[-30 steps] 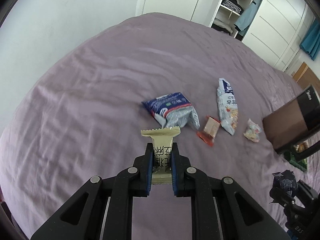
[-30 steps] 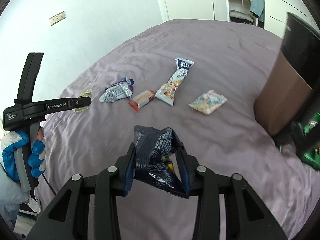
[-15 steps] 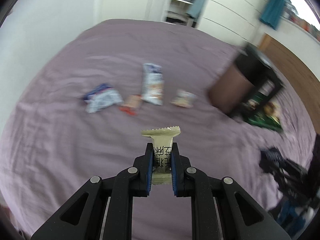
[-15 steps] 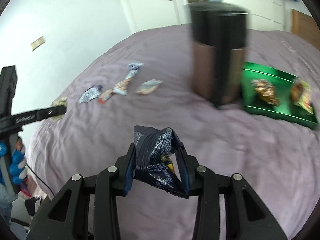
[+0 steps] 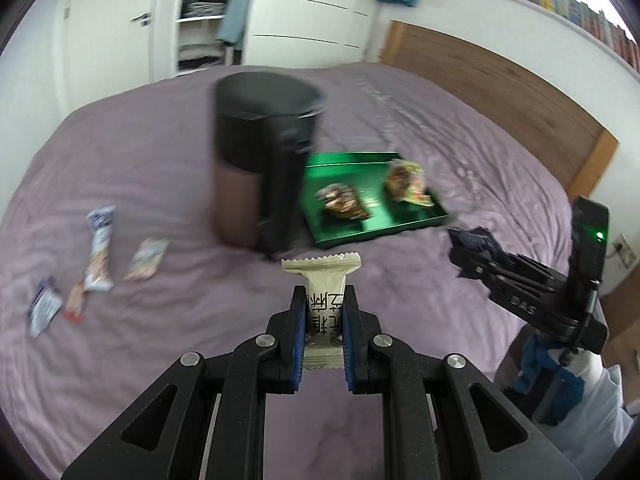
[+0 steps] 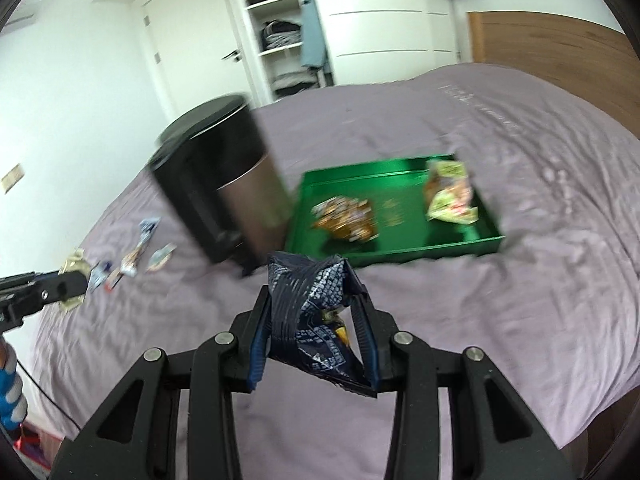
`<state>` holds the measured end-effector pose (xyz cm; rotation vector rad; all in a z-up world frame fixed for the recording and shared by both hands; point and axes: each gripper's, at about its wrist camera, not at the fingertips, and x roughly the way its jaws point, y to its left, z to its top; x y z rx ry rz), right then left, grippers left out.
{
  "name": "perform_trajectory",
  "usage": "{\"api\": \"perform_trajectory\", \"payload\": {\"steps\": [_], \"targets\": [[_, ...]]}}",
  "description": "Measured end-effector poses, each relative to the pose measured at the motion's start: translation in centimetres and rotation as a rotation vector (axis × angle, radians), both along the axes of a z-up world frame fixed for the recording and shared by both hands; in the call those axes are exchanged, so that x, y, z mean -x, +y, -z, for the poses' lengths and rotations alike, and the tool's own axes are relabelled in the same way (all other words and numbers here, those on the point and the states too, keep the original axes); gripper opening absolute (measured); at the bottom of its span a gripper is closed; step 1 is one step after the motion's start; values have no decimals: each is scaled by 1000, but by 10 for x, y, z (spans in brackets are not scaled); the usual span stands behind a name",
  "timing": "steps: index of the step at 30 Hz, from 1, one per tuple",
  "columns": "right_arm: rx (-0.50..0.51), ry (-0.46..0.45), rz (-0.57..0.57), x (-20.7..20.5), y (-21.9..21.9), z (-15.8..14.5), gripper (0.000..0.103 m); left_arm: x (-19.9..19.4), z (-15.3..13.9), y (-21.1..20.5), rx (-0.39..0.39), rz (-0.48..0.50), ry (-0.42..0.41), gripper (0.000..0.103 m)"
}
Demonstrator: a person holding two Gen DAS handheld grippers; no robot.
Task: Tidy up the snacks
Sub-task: 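Carry the wafer and dark blue packet over the green tray, then release the wafer with left gripper while right releases the dark blue packet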
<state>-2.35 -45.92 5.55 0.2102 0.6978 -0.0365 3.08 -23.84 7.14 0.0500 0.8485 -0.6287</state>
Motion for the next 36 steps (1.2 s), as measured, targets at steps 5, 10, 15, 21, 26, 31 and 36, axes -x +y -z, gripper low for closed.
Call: {"api": "perform_trajectory", "payload": {"steps": [5, 10, 15, 21, 26, 31, 36], "targets": [[2, -17, 45, -15, -38, 0, 15, -21, 4, -60, -16, 56, -10, 13], [5, -10, 54, -45, -65, 12, 15, -51, 22, -102, -33, 82, 7, 13], [-7, 12, 57, -78, -81, 35, 15, -90, 54, -139, -49, 90, 53, 13], [-14, 36, 60, -120, -98, 64, 15, -131, 89, -179, -53, 84, 92, 13], [2, 65, 62, -146, -106, 87, 15, -159, 117, -201, -66, 83, 109, 13], [18, 91, 58, -161, -112, 109, 16, -180, 143, -214, -73, 76, 136, 13], [29, 97, 62, -169, -116, 122, 16, -188, 160, -219, -100, 54, 112, 13]]}}
